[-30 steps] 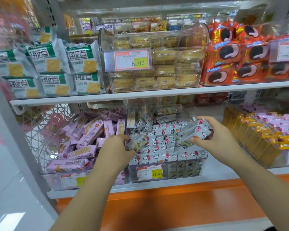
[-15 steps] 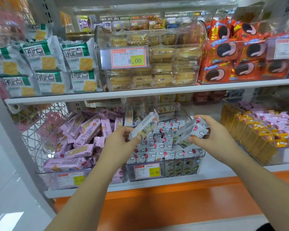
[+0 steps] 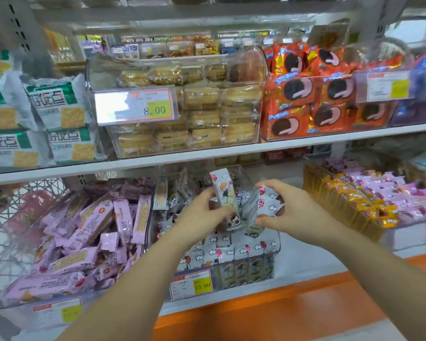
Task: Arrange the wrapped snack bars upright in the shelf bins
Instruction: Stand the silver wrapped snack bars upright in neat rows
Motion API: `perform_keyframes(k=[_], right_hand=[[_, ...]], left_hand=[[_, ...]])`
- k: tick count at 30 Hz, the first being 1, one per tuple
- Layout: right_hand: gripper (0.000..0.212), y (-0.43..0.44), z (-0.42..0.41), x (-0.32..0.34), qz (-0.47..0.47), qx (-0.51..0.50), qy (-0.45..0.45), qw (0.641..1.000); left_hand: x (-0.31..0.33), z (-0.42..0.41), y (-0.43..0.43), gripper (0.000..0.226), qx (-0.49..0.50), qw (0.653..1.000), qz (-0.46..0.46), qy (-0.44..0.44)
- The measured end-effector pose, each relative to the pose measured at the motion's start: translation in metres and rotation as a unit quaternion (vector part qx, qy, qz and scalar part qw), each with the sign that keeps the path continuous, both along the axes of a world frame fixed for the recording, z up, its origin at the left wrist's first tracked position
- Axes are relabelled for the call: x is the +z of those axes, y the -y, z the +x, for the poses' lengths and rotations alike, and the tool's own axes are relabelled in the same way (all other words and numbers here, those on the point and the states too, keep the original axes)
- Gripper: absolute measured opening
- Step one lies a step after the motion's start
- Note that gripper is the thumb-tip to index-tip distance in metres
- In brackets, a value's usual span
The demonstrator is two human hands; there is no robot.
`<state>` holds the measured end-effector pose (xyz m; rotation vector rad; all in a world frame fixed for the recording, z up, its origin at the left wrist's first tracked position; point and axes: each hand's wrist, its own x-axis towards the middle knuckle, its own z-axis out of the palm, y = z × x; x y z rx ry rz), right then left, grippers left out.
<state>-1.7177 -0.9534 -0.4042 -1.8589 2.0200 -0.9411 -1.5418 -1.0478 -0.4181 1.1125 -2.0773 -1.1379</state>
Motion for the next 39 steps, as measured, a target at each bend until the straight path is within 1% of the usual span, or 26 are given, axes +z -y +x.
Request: perform_keyframes(k=[2, 4, 7, 9, 11, 15, 17, 21, 24, 26, 29, 32, 34, 37, 39], right_hand=[[0.072, 0.005, -0.006, 0.0, 0.024, 0.012, -0.021, 0.999], [0.075, 0.009, -0.01, -0.002, 0.041, 0.021, -0.039, 0.998], [0.077, 0.017, -0.012, 0.0, 0.05, 0.02, -0.063, 0.997], [0.075, 0.02, -0.012, 0.004, 0.054, 0.022, -0.095, 0.994], [0.072, 0.021, -0.012, 0.006, 0.056, 0.029, -0.114, 0.991], [0.063, 0.022, -0.004, 0.004, 0.089, 0.058, -0.113, 0.988], [0.063, 0.026, 0.002, 0.004, 0.106, 0.069, -0.124, 0.984], [0.062, 0.039, 0.01, 0.0, 0.127, 0.089, -0.122, 0.98], [0.067, 0.042, 0.011, -0.002, 0.149, 0.088, -0.117, 0.978], [0.074, 0.043, 0.01, -0.001, 0.162, 0.088, -0.133, 0.974], [0.079, 0.044, 0.01, 0.004, 0.167, 0.088, -0.163, 0.968], [0.082, 0.043, 0.011, 0.001, 0.18, 0.089, -0.141, 0.97], [0.081, 0.041, 0.011, 0.004, 0.181, 0.086, -0.145, 0.969], [0.077, 0.038, 0.009, 0.015, 0.18, 0.082, -0.16, 0.967], [0.073, 0.037, 0.008, 0.021, 0.172, 0.091, -0.152, 0.969]], left_hand=[[-0.004, -0.012, 0.01, 0.027, 0.001, 0.999, -0.026, 0.021], [-0.01, -0.021, 0.018, 0.026, -0.006, 0.997, -0.06, 0.046], [-0.014, -0.032, 0.028, 0.035, -0.014, 0.994, -0.101, 0.037], [-0.014, -0.037, 0.034, 0.039, -0.01, 0.993, -0.118, 0.021], [-0.015, -0.04, 0.04, 0.046, -0.011, 0.991, -0.128, 0.024], [-0.024, -0.037, 0.047, 0.049, -0.061, 0.983, -0.141, 0.102], [-0.028, -0.031, 0.052, 0.049, -0.089, 0.976, -0.147, 0.133], [-0.027, -0.017, 0.061, 0.036, -0.103, 0.97, -0.159, 0.151], [-0.024, -0.012, 0.063, 0.031, -0.114, 0.967, -0.16, 0.163], [-0.026, -0.013, 0.062, 0.033, -0.115, 0.953, -0.198, 0.199], [-0.03, -0.016, 0.061, 0.036, -0.103, 0.932, -0.248, 0.245], [-0.032, -0.015, 0.062, 0.035, -0.091, 0.934, -0.245, 0.245], [-0.033, -0.014, 0.063, 0.032, -0.088, 0.935, -0.251, 0.236], [-0.034, -0.016, 0.062, 0.031, -0.083, 0.935, -0.259, 0.229], [-0.034, -0.018, 0.06, 0.029, -0.082, 0.936, -0.255, 0.227]])
